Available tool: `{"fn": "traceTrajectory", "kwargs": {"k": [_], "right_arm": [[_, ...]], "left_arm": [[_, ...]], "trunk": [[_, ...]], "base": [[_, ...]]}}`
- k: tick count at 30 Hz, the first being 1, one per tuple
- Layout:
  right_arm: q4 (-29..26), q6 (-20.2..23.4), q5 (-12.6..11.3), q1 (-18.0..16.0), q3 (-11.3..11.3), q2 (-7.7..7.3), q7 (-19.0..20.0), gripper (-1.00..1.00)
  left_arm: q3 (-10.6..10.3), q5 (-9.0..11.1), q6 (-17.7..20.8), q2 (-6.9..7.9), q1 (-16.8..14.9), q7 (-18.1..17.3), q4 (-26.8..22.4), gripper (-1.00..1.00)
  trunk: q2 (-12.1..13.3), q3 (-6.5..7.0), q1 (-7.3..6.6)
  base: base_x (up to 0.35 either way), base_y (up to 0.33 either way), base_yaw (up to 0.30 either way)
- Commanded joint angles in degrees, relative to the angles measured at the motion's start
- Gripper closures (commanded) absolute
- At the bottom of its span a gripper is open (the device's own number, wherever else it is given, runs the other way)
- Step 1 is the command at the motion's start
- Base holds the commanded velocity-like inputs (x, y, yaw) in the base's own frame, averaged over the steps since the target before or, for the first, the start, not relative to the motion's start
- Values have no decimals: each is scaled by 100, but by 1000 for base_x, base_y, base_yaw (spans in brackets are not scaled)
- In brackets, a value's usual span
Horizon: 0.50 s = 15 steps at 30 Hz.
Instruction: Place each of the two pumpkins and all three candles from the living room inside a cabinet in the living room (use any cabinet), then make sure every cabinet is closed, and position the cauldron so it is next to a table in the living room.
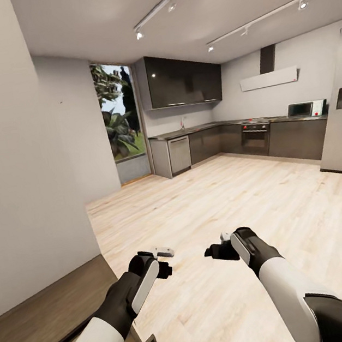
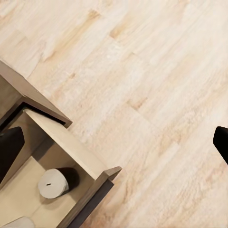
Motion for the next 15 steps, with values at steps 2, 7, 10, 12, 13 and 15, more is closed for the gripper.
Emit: {"fn": "traceTrajectory", "kwargs": {"k": [2,7,10,12,13,15], "right_arm": [[-17,107,14,0,-37,5,18,-100],[-26,168,11,1,-38,5,19,-100],[-23,174,9,0,-38,5,23,-100],[-23,177,8,2,-38,5,26,-100],[-23,177,8,2,-38,5,26,-100],[-22,178,8,3,-38,5,27,-100]], "left_arm": [[-9,58,11,2,-5,60,-1,-100],[-6,56,11,2,-5,59,-2,-100],[-9,53,11,2,-5,59,1,-100],[-11,54,11,2,-5,58,-1,-100],[-9,53,11,2,-5,58,-2,-100],[-7,54,11,2,-5,58,-5,-100]], "trunk": [[-3,-7,0],[-3,-6,0],[-3,-5,0],[-3,-4,0],[-3,-4,0],[-3,-4,0]], "base": [[0,0,-1],[-6,-18,-26],[-43,-106,-174],[-60,-149,-240],[-65,-162,-259],[-49,-139,-272]]}}
